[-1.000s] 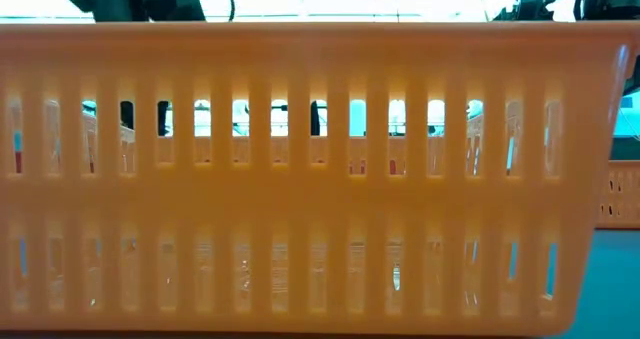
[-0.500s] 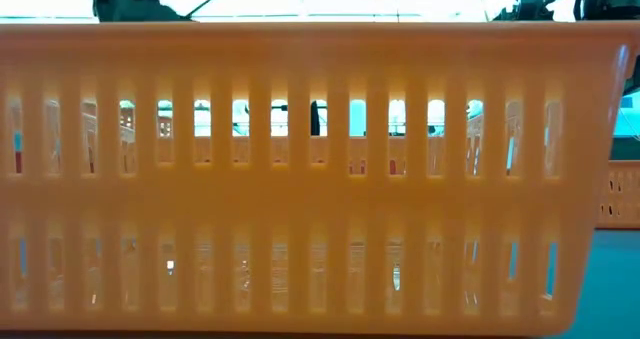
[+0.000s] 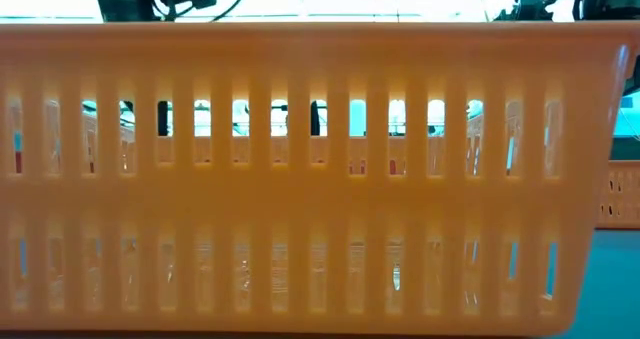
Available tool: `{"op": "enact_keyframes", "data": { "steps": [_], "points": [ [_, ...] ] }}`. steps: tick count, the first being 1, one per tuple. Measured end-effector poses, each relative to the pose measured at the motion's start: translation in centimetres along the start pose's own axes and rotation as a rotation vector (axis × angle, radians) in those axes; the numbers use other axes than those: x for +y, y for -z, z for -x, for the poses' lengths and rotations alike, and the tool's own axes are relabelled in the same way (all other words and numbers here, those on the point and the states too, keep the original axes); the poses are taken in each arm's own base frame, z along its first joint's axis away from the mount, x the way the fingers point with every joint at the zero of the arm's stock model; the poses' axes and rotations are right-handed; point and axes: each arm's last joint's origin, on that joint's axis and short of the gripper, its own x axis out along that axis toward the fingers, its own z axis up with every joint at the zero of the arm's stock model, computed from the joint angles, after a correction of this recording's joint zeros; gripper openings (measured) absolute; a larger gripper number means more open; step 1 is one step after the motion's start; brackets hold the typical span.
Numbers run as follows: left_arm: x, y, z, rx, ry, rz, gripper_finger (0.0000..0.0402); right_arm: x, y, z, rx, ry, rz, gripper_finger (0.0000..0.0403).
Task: Stack baskets on shelf by color
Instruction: Put the top left orange bin on the shelf
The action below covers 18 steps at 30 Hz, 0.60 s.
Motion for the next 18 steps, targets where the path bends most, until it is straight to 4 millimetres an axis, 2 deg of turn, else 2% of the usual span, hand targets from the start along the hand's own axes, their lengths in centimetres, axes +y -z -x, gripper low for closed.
{"op": "enact_keyframes", "data": {
  "steps": [7, 18],
  "points": [
    [-0.6, 0.0, -3.3, 0.017, -0.016, 0.010, 0.0043, 0.0, 0.2, 0.0, 0.028, -0.014, -0.004, 0.0203],
    [-0.9, 0.1, -6.0, 0.104, -0.083, -0.033, 0.0098, 0.2, 0.4, 0.1, 0.047, -0.028, -0.005, 0.0203]
  ]
}}
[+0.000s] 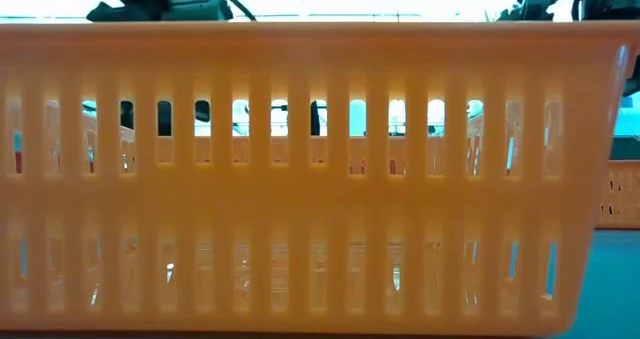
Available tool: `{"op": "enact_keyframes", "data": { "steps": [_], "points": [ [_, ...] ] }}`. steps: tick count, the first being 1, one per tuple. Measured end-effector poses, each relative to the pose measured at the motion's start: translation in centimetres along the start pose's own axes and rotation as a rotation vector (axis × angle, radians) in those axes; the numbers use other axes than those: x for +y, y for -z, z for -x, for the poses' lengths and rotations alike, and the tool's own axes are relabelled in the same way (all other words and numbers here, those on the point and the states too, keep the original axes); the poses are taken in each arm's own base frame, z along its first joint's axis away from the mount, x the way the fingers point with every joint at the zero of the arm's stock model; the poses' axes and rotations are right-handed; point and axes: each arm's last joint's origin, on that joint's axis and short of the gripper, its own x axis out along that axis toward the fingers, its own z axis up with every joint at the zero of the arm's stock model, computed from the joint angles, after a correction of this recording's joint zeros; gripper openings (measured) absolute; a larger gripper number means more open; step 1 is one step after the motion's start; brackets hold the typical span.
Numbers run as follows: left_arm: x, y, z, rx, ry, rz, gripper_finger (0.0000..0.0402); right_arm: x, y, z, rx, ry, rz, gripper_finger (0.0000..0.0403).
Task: Stack baskets on shelf by color
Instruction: Put the top left orange bin on the shelf
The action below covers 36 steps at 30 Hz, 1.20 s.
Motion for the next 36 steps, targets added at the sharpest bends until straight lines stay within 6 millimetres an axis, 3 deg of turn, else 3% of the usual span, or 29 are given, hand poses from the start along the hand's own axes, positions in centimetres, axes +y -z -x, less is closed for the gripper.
{"op": "enact_keyframes", "data": {
  "steps": [4, 8, 10, 15, 19, 23, 25, 28, 30, 36],
  "points": [
    [0.1, 0.0, 0.0, 0.015, 0.000, -0.016, 0.0087, 0.2, 0.0, 0.0, -0.006, -0.015, 0.012, 0.0203],
    [0.2, -0.2, 1.5, 0.039, -0.004, -0.049, 0.0024, 0.2, -0.1, 0.0, -0.009, -0.017, 0.039, 0.0200],
    [0.3, -0.2, 2.5, 0.063, -0.017, -0.070, 0.0012, 0.2, 0.0, 0.0, -0.006, -0.015, 0.062, 0.0191],
    [0.2, -0.2, 6.2, 0.143, -0.054, -0.196, 0.0014, -0.2, 0.9, 0.1, 0.088, 0.017, 0.148, 0.0138],
    [0.0, -0.4, 10.7, 0.217, -0.043, -0.182, 0.0008, -0.4, 1.3, 0.1, 0.141, 0.019, 0.175, 0.0079],
    [0.1, -0.8, 15.5, 0.137, -0.107, -0.242, 0.0010, -0.3, 1.1, 0.1, 0.120, 0.008, 0.186, 0.0019],
    [0.0, -1.4, 16.6, 0.043, -0.137, -0.300, 0.0008, -0.2, 1.0, 0.1, 0.105, -0.007, 0.188, 0.0005],
    [0.4, -1.7, 16.8, -0.018, -0.227, -0.424, 0.0006, -0.1, 1.0, 0.1, 0.116, -0.037, 0.183, 0.0009],
    [0.8, -1.9, 15.9, -0.014, -0.299, -0.520, 0.0008, 0.0, 1.0, 0.1, 0.120, -0.056, 0.181, 0.0008],
    [3.0, -2.6, 10.4, 0.068, -0.453, -0.671, 0.0012, 0.5, 1.0, 0.2, 0.106, -0.089, 0.181, 0.0002]
  ]
}}
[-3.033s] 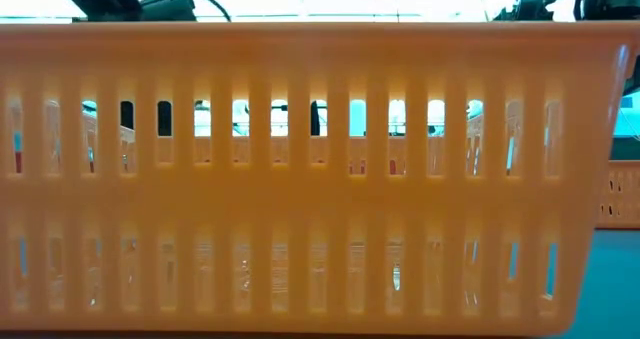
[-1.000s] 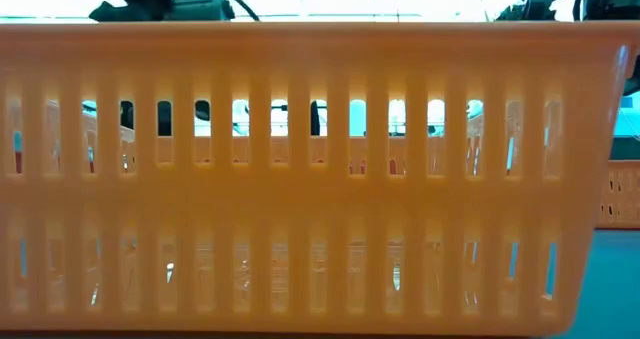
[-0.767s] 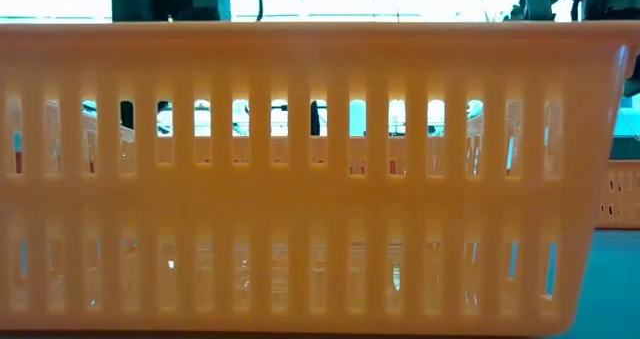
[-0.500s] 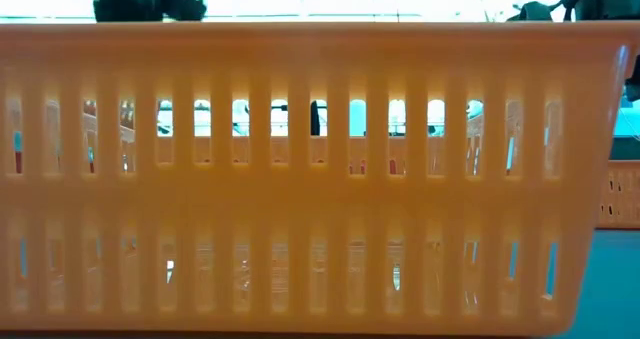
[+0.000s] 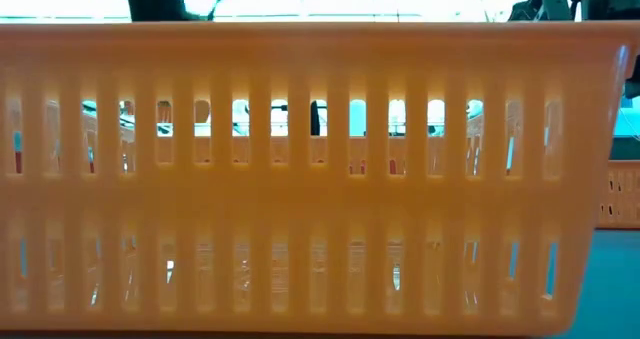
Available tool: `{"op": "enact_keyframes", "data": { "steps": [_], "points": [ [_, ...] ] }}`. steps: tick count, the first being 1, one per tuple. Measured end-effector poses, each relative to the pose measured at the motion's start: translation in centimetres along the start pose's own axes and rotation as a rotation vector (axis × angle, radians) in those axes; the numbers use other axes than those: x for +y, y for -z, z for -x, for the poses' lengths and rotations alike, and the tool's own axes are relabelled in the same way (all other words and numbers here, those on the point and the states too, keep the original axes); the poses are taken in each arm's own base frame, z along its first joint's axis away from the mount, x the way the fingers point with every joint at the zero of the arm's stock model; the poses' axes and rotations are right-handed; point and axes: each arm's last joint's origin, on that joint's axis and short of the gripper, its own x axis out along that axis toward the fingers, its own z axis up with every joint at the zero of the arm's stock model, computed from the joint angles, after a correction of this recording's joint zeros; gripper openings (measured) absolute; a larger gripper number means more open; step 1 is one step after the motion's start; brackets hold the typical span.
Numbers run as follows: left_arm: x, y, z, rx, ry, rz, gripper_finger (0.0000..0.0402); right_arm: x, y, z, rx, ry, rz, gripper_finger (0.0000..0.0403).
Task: Stack baskets on shelf by color
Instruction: Put the top left orange bin on the shelf
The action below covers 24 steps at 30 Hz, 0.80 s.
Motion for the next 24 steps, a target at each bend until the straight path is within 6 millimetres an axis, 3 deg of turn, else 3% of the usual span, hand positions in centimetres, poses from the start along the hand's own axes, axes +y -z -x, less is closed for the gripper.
{"op": "enact_keyframes", "data": {
  "steps": [6, 11, 24],
  "points": [
    [0.5, 0.8, -5.5, 0.069, 0.038, -0.014, 0.0015, 0.0, 0.0, 0.0, -0.001, 0.000, 0.004, 0.0001],
    [1.7, 2.6, -8.1, 0.156, 0.106, -0.033, 0.0009, 0.0, 0.0, 0.0, 0.000, 0.000, 0.006, 0.0001],
    [4.8, 5.2, -10.5, 0.155, 0.223, -0.113, 0.0007, 0.0, 0.1, 0.0, 0.014, 0.004, 0.018, 0.0000]
  ]
}}
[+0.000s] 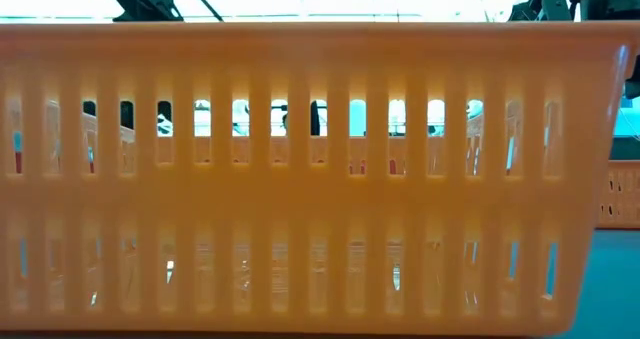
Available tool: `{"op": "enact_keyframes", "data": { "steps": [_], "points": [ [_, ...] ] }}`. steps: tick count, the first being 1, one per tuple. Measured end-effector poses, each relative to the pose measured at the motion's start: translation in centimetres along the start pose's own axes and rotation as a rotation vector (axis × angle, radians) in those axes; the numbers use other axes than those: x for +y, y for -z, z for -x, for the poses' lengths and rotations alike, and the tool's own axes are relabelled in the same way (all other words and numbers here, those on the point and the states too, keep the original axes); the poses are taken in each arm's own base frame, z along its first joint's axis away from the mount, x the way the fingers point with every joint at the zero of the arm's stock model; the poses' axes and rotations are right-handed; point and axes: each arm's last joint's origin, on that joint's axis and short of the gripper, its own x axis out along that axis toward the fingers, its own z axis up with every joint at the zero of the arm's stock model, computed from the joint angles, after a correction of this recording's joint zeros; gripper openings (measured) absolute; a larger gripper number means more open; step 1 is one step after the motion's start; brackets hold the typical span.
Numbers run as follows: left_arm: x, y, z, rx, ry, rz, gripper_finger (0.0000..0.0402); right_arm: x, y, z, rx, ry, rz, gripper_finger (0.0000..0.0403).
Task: Stack baskets on shelf by color
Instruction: Put the top left orange bin on the shelf, then put the middle black bin on the shelf
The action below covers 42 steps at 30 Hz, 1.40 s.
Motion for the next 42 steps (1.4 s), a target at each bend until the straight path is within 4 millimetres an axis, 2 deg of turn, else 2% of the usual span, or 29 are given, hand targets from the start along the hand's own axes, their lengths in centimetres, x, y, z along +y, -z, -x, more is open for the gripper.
{"op": "enact_keyframes", "data": {
  "steps": [6, 10, 17, 20, 26, 33, 38, 42],
  "points": [
    [0.4, 0.3, -0.3, -0.009, 0.038, -0.008, 0.0035, 0.0, 0.0, 0.0, 0.000, 0.000, 0.004, 0.0000],
    [0.4, 0.3, -0.3, -0.008, 0.038, -0.013, 0.0036, 0.0, 0.0, 0.0, -0.001, 0.001, 0.015, 0.0001],
    [0.4, 0.4, -0.3, 0.015, 0.008, 0.104, 0.0044, 0.0, -0.1, 0.0, -0.007, -0.001, 0.014, 0.0019],
    [0.5, 0.6, -0.3, 0.044, -0.019, 0.191, 0.0063, 0.0, -0.1, 0.0, -0.008, -0.001, 0.012, 0.0029],
    [0.0, 1.3, 0.5, 0.061, -0.013, 0.207, 0.0122, 0.0, -0.1, 0.0, -0.015, -0.003, 0.008, 0.0042],
    [-0.4, 2.1, 3.9, -0.027, -0.060, 0.260, 0.0184, 0.0, -0.2, 0.0, -0.027, 0.004, -0.006, 0.0045],
    [-1.2, 1.6, 7.3, -0.203, -0.049, 0.261, 0.0195, -0.1, -0.3, 0.0, -0.039, 0.051, -0.006, 0.0045],
    [-2.4, 0.5, 9.6, -0.314, -0.060, 0.126, 0.0195, -0.1, -0.3, 0.0, -0.041, 0.046, -0.006, 0.0045]
  ]
}}
